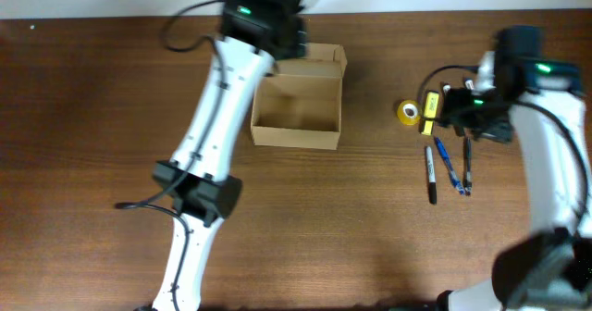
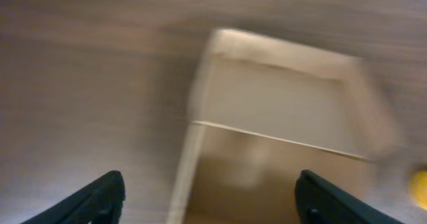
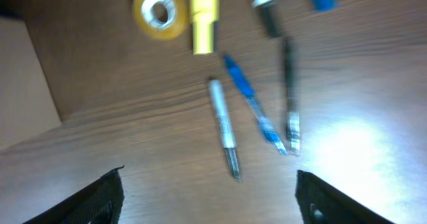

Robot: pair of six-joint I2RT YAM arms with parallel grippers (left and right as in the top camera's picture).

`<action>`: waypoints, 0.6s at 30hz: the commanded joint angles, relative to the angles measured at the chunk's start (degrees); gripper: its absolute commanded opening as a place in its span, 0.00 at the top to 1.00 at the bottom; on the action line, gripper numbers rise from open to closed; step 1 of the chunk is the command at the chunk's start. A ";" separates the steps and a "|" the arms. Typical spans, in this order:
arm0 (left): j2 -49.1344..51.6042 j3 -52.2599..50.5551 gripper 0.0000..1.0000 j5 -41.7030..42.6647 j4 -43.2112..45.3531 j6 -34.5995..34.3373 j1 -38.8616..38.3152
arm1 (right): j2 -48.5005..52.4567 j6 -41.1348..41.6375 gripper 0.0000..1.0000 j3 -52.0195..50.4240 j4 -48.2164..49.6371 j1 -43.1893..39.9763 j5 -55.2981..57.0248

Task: Pack container
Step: 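Push the box rightward to table center with the left gripper, then retract, then grasp the yellow tape roll with the right gripper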

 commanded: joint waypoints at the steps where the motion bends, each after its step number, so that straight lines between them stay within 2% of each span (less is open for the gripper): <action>1: 0.52 0.90 0.14 -1.42 -2.84 1.05 6.03 | 4.72 -2.16 0.18 4.15 0.79 4.04 -1.03; 2: 0.52 0.90 0.13 -1.40 -3.26 1.05 7.41 | 5.92 -2.56 0.18 5.09 1.07 4.98 -1.01; 3: 0.52 0.90 0.06 -1.40 -3.63 1.05 9.20 | 7.37 -3.23 0.18 6.23 1.62 6.10 -1.01; 6: 0.52 0.66 0.00 -1.42 -4.22 1.05 12.92 | 10.45 -4.20 0.18 8.55 2.62 8.20 -0.94; 12: 0.52 0.35 0.00 -1.38 -4.66 1.03 20.57 | 15.39 -5.25 0.19 9.01 7.30 9.42 -0.92; 18: 0.52 0.35 0.00 -1.38 -4.68 1.03 24.11 | 19.10 -5.29 0.19 9.01 11.58 9.46 0.66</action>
